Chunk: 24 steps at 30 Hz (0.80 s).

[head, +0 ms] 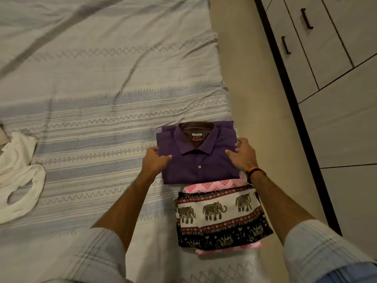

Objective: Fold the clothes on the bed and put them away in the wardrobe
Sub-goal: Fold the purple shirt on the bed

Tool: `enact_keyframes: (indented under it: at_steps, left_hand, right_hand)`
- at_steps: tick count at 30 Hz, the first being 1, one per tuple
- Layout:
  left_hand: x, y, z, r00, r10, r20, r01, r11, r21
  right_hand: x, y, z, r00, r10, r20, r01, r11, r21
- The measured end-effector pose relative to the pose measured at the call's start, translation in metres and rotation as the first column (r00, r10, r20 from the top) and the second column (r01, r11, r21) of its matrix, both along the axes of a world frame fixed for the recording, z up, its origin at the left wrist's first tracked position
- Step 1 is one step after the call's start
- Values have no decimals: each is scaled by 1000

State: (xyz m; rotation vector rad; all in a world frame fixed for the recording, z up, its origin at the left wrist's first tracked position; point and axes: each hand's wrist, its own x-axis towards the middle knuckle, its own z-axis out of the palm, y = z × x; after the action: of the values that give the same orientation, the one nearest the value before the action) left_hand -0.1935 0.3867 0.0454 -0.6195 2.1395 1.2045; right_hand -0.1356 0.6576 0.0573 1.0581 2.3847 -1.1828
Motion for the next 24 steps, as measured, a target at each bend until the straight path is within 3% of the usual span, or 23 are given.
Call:
enact_keyframes:
  at_steps: [5,15,24]
  left_hand:
    - [9,-6,5,1000,14,-8,-14,1000,26]
    - [58,-24,78,992,-11,-129,23,995,96]
    - [129,-105,129,979,91,-184,-76,993,89]
  right_hand:
    - [11,-17,10,999,-22,-44,19,997,-69]
    - [54,-66,67,985,56,-164,-71,994,-87]
    - [97,-151,107,944,173,-280,-218,966,-138]
